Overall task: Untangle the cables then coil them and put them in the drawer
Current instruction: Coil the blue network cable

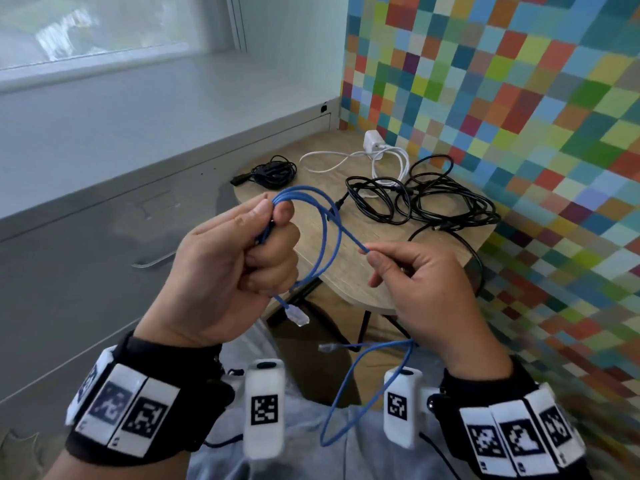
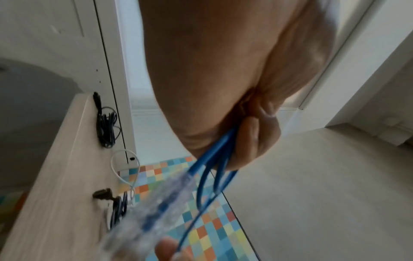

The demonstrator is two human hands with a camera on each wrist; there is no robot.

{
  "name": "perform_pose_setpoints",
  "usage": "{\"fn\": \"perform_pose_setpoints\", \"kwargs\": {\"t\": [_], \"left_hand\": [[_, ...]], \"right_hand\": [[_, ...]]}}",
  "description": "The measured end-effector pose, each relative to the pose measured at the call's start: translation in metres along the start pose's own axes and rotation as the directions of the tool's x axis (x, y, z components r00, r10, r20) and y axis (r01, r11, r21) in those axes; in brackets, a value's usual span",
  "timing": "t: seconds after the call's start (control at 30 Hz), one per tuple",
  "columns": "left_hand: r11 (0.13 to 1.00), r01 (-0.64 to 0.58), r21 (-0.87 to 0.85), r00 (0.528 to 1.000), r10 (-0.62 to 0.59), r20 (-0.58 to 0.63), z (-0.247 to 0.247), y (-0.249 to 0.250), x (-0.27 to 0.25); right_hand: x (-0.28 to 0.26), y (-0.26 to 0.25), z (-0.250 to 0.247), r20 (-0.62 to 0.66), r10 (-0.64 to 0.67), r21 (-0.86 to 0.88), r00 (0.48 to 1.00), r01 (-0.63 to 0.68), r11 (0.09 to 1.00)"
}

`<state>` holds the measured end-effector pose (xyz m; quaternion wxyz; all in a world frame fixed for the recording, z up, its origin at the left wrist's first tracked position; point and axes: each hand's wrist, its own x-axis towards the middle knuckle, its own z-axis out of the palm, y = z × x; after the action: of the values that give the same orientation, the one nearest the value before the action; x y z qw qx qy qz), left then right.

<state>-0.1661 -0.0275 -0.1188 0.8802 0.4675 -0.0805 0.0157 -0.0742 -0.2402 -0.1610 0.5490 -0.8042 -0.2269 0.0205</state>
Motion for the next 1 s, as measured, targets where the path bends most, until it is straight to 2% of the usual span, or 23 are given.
{"fn": "perform_pose_setpoints", "kwargs": {"t": [0.13,0.23,0.33,0.43,0.53,0.6,0.73,0.87,1.0], "left_hand": [[0.996,-0.083,0.015,0.995,0.083,-0.056,0.016,-0.013,0.004],[0.985,-0.097,0.142,0.995,0.101,-0.023,0.027,-0.026,0.008],[0.966,-0.094,0.239,0.992,0.111,-0.058,0.032,-0.029,0.008],[0.983,-0.098,0.156,0.991,0.110,-0.071,0.025,-0.019,0.008],[0.995,-0.028,0.092,0.999,0.031,-0.035,0.014,-0.011,0.007],[0.997,0.029,0.078,1.000,-0.028,-0.014,0.011,-0.013,0.007],[0.987,0.124,0.105,0.992,-0.125,-0.001,0.012,-0.020,0.008],[0.967,0.119,0.225,0.992,-0.104,-0.076,0.013,-0.024,0.008],[0.945,0.133,0.300,0.989,-0.108,-0.098,0.014,-0.025,0.008]], "right_hand": [[0.000,0.001,0.008,0.038,0.032,-0.050,0.999,-0.031,0.998],[-0.003,-0.002,0.012,0.096,0.040,-0.127,0.995,-0.028,0.992],[-0.004,-0.002,0.014,0.146,0.045,-0.125,0.988,-0.027,0.992],[-0.003,-0.002,0.007,0.163,0.091,0.113,0.983,-0.110,0.987],[-0.004,-0.008,0.002,0.244,0.078,0.343,0.967,-0.161,0.926],[-0.005,-0.012,0.007,0.224,0.073,0.333,0.972,-0.147,0.931],[-0.007,-0.012,0.020,0.105,0.118,0.196,0.987,-0.137,0.971],[-0.001,-0.005,0.012,-0.032,0.017,0.100,0.999,-0.013,0.995],[0.001,-0.002,0.004,0.009,0.012,0.077,1.000,-0.013,0.997]]}}
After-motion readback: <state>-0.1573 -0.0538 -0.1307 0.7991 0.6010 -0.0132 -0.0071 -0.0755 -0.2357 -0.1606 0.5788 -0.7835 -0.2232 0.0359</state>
